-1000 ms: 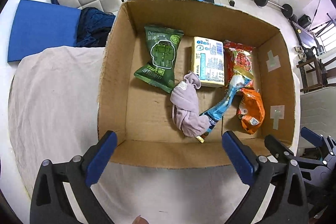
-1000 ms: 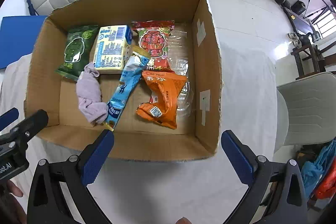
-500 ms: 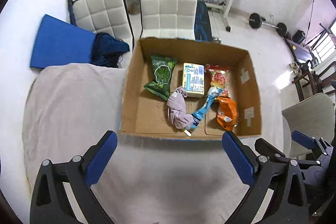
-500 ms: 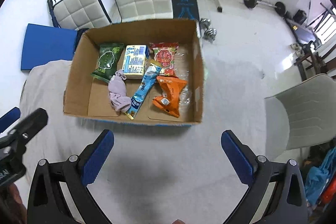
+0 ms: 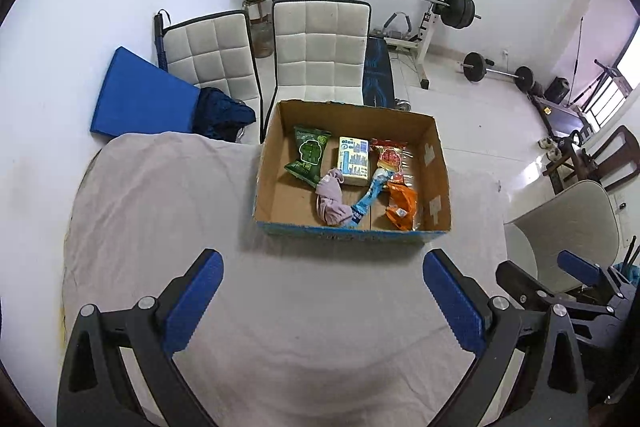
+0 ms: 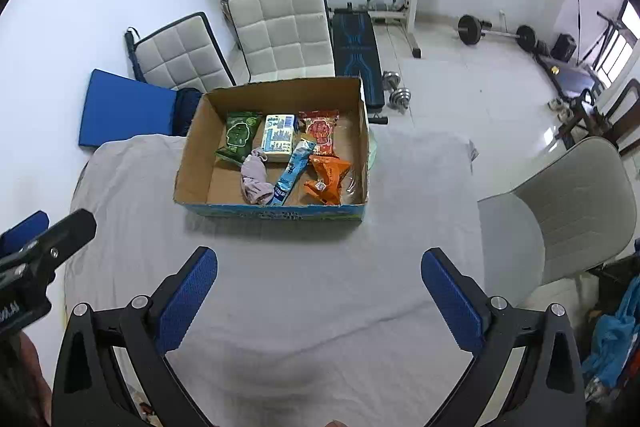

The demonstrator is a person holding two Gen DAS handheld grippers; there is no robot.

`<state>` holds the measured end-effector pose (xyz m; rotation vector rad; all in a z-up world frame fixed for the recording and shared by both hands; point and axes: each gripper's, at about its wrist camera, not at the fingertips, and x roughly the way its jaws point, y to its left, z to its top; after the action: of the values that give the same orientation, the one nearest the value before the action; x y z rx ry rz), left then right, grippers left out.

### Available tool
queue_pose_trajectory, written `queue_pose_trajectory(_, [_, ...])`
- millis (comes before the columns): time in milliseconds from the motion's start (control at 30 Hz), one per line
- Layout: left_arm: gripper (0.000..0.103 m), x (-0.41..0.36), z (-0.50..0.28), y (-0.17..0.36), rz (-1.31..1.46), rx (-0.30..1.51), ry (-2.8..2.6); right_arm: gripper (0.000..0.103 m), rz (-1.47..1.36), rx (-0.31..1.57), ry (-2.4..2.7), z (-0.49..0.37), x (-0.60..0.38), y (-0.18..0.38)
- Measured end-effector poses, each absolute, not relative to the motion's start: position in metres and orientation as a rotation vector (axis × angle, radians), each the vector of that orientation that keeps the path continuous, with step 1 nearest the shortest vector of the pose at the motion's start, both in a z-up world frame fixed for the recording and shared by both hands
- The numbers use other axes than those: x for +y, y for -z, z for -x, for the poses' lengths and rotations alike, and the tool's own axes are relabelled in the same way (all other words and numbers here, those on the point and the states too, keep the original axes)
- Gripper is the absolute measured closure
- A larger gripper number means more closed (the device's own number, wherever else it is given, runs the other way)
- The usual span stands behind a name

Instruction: Organize soft objects

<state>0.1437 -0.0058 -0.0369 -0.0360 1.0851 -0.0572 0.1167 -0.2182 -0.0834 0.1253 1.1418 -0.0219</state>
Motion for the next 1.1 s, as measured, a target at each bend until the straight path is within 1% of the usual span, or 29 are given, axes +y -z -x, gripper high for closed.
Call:
queue_pose_trajectory(133, [0.0,-0.006,-0.126,0.022,0.029,1.063,0.058,0.0,-0.111,1.108,0.003,-0.088,-0.216,0.058])
queue_pose_trajectory(533, [0.0,0.001,-0.087,-0.009,0.038,1.004,0.051,0.0,-0.074,1.077,-0.011,-0.035,-0.209,0.014])
queue_pose_trajectory(833, [0.0,0.007,-0.087,-0.013,0.031,0.966,0.015,0.0,-0.082,1.015,0.016,-0.048,-0.212,-0.001])
queue_pose_trajectory(1100, [0.0,0.009,-0.097,-0.012,0.019,0.939,-0.003,0.0,-0.097,1.001,0.057,-0.068,-0.221,0.002])
